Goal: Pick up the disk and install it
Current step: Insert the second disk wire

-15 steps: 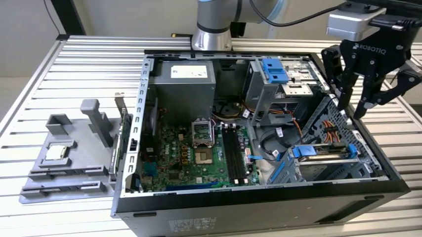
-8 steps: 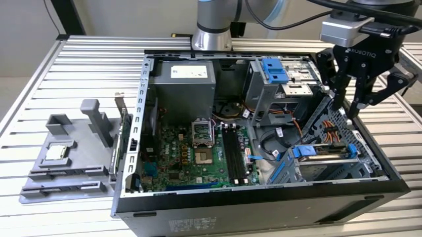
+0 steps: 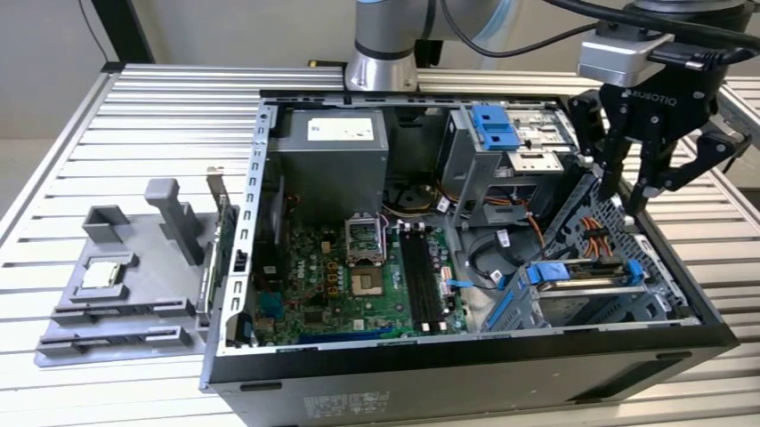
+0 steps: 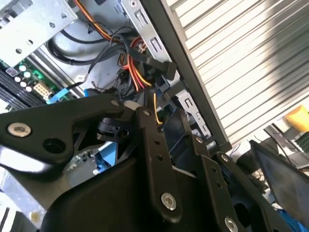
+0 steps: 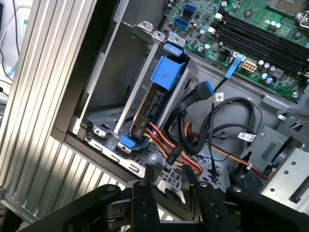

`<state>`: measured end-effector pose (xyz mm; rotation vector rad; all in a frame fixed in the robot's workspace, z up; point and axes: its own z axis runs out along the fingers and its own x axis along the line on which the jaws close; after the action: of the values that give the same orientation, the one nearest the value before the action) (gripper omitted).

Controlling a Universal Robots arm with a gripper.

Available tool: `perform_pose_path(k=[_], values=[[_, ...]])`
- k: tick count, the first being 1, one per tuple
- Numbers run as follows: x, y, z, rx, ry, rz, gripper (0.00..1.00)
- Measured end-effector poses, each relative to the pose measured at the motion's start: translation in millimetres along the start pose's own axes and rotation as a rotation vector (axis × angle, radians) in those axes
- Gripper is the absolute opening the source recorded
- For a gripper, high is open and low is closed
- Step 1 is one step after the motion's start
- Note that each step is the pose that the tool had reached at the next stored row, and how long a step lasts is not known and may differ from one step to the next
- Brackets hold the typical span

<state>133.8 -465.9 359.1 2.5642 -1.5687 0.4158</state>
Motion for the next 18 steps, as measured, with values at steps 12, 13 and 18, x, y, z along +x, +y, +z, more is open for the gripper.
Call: perform_pose_path(k=[12,13,18], values=[[-24.4,-14.9,-5.3,-0.0850,0.1630,-0.034,0.00],[-24.5,-14.9,-5.0,-0.0919,0.1771,-0.037,0.00],[-24.8,-15.0,-4.5,-0.1036,0.2017,-0.042,0.00]])
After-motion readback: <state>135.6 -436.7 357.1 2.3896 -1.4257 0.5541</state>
